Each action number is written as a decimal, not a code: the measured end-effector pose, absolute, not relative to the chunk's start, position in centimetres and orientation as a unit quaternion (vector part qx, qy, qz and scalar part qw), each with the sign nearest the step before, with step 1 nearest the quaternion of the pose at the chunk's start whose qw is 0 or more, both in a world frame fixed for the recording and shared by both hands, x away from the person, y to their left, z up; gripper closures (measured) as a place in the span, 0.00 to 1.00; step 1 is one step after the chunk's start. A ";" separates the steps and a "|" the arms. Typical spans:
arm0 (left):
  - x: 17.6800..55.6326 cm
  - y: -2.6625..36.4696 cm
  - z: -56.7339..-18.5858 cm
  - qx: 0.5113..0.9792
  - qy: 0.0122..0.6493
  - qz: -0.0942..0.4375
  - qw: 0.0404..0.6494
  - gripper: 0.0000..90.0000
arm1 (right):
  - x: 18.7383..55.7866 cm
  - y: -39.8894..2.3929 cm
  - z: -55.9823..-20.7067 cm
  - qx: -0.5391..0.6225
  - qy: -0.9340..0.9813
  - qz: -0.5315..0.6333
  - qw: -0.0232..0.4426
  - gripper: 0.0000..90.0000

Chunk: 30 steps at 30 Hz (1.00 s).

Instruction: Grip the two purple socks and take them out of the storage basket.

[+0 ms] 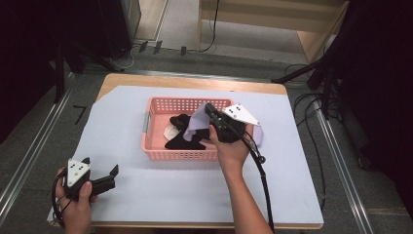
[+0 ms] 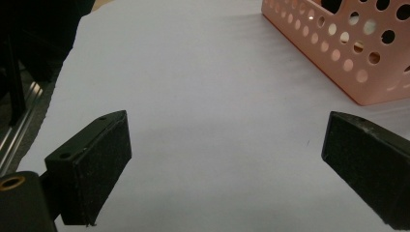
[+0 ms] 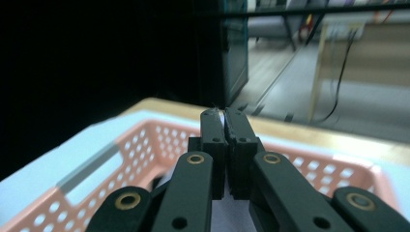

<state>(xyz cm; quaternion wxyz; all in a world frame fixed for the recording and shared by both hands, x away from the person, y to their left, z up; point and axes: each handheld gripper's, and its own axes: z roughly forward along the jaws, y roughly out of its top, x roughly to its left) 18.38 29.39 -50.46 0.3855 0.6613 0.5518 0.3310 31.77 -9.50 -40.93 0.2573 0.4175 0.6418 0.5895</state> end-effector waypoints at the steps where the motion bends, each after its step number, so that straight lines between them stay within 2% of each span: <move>1: 18.4 29.4 -50.5 0.661 0.552 0.331 0.385 0.05 | 31.8 -9.5 -40.9 0.418 0.642 0.590 0.257 0.99; 4: 18.4 29.4 -50.5 0.660 0.553 0.331 0.386 0.05 | 31.4 -10.2 -40.1 0.412 0.621 0.602 0.287 0.99; 18: 18.4 29.4 -50.5 0.660 0.553 0.332 0.385 0.05 | 30.8 -13.3 -38.2 0.414 0.560 0.629 0.344 0.98; 30: 18.3 29.4 -50.4 0.663 0.552 0.332 0.382 0.05 | 29.9 -19.2 -37.5 0.448 0.512 0.624 0.385 0.98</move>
